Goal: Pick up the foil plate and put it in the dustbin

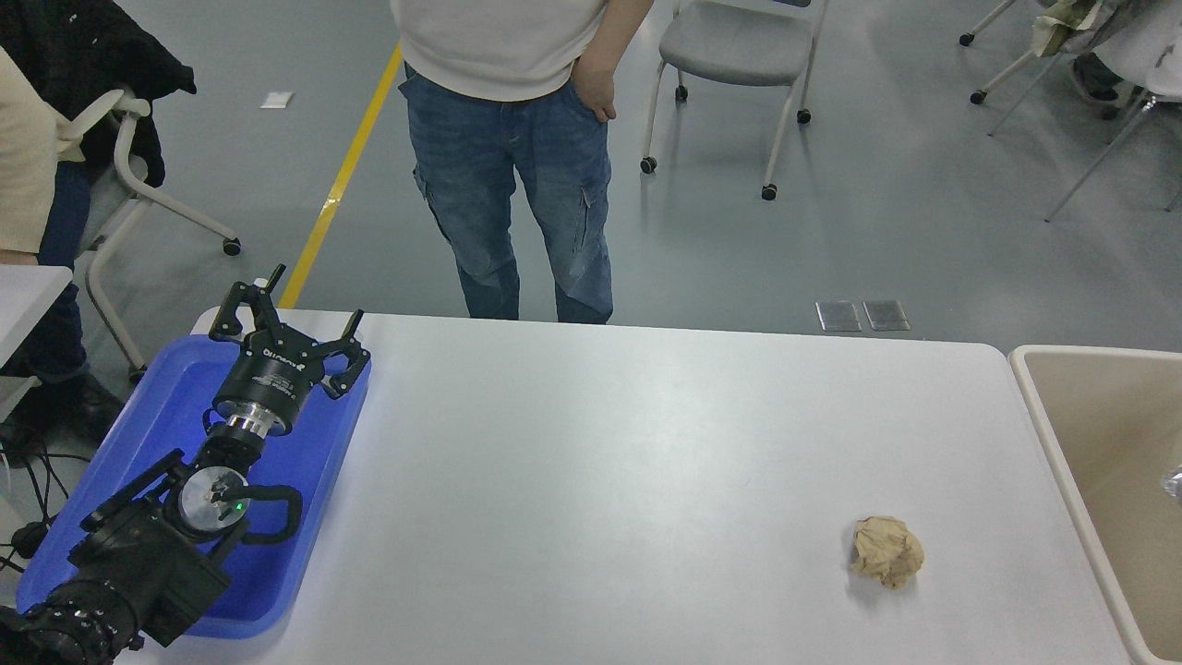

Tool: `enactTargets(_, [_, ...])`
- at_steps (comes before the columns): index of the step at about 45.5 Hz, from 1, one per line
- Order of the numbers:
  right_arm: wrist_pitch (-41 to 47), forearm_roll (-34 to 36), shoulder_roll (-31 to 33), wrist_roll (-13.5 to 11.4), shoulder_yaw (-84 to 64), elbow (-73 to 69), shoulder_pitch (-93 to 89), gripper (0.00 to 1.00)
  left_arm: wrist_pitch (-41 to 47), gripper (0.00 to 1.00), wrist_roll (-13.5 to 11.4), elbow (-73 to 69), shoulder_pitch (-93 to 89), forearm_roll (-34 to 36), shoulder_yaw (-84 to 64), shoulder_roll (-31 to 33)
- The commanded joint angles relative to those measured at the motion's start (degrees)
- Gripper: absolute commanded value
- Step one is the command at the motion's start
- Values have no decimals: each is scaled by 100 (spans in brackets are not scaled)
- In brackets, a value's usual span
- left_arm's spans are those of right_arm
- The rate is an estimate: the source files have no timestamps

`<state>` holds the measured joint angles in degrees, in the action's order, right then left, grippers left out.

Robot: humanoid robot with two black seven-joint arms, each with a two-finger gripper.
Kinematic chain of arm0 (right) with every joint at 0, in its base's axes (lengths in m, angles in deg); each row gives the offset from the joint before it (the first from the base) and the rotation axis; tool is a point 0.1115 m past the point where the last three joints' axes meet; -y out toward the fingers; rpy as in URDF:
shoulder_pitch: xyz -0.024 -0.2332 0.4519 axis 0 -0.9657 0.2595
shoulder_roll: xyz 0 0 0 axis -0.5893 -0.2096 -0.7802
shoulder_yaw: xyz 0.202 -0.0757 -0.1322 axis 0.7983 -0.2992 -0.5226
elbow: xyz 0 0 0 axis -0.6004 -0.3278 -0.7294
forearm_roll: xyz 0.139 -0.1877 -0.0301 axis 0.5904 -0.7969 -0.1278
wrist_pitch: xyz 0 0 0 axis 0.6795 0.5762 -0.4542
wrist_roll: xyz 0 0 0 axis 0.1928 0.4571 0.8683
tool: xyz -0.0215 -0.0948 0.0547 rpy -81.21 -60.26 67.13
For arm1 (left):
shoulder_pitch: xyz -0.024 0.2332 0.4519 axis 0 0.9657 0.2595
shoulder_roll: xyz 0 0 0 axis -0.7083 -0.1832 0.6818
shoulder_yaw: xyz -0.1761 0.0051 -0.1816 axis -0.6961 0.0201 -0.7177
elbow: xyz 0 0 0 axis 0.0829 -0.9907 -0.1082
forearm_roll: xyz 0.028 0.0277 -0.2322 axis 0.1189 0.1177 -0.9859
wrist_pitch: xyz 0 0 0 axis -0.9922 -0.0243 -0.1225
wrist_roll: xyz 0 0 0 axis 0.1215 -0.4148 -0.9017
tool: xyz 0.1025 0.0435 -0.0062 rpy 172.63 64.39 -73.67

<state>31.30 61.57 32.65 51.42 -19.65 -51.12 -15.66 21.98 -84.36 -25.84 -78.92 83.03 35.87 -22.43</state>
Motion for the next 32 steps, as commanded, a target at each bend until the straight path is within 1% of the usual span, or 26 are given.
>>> enactTargets(1, [-554, 2, -411, -8, 131, 363, -368, 0, 0, 100, 0, 0, 0, 0, 0, 0])
enactTargets(8, [-809, 2, -491, 1, 113, 363, -430, 0, 0, 100, 0, 0, 0, 0, 0, 0])
enactTargets(9, [-862, 2, -491, 1, 113, 363, -439, 8, 0, 100, 0, 0, 0, 0, 0, 0])
enactTargets(10, [-932, -7, -491, 1, 113, 372, -447, 25, 0, 100, 0, 0, 0, 0, 0, 0])
enactTargets(12, [-1108, -16, -491, 10, 60, 372, -448, 65, 0, 100, 0, 0, 0, 0, 0, 0])
enactTargets(13, [-1230, -16, -482, 10, 60, 372, -448, 81, 0, 100, 0, 0, 0, 0, 0, 0])
enactTargets(14, [-1362, -7, -482, 19, 60, 372, -439, 91, 0, 100, 0, 0, 0, 0, 0, 0])
enactTargets(15, [-1477, -7, -490, 19, 78, 372, -439, 94, 0, 100, 0, 0, 0, 0, 0, 0])
enactTargets(19, [-1820, -7, -552, 19, 122, 345, -448, 96, 0, 100, 0, 0, 0, 0, 0, 0])
enactTargets(25, [-1873, 2, -614, 10, 113, 345, -439, 96, 0, 100, 0, 0, 0, 0, 0, 0])
enactTargets(28, [-1882, 2, -614, 10, 122, 337, -404, 99, 0, 100, 0, 0, 0, 0, 0, 0])
enactTargets(32, [-1873, 2, -605, 10, 131, 258, -351, 99, 0, 100, 0, 0, 0, 0, 0, 0])
